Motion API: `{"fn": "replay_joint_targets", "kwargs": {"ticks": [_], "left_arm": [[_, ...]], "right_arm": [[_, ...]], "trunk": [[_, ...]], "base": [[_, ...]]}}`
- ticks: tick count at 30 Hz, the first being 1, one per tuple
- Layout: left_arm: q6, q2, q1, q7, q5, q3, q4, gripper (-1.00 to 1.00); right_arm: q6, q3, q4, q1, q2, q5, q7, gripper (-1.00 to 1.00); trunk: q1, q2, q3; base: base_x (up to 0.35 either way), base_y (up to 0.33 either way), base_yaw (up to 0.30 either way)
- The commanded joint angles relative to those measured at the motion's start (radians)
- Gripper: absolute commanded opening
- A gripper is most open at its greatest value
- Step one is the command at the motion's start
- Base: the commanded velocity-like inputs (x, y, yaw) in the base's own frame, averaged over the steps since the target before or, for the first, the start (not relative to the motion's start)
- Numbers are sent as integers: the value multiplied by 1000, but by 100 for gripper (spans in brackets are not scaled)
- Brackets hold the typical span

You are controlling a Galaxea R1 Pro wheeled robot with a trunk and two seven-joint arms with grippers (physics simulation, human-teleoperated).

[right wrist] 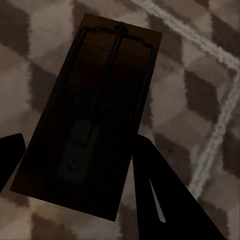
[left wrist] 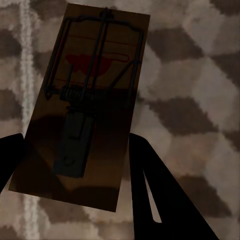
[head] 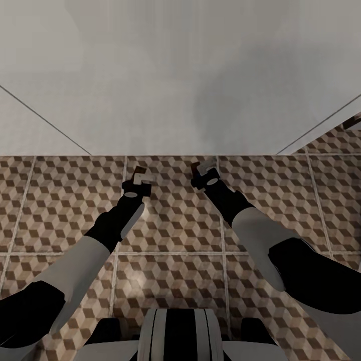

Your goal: Take the four mousetraps from the cabinet in the bathroom and place them on the bathroom floor. Make sure all four end up on the same floor surface, and ensure that at least two of them are either under or directly next to the same bathroom sink.

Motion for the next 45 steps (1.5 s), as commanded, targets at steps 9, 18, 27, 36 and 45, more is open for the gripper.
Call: {"fn": "replay_joint_targets", "kwargs": {"ticks": [9,18,27,36,45], "left_arm": [[1,1,0,10,6,-4,-10,-100],[-89,1,0,9,4,-4,-7,-100],[-197,-2,0,9,4,-73,84,-100],[-332,-40,-1,8,2,-88,265,-100],[-370,-42,-1,7,1,-88,283,-100]], "right_arm": [[7,4,0,-1,0,4,-1,-100],[6,4,5,0,0,4,0,-100],[-11,4,16,0,0,4,0,-100],[-38,5,40,-1,0,4,0,-100],[-70,5,63,0,0,4,0,-100]], "trunk": [[0,0,0],[0,0,0],[0,0,0],[0,0,0],[0,0,0]], "base": [[2,0,0],[0,0,0],[0,0,0],[0,0,0],[0,0,0]]}}
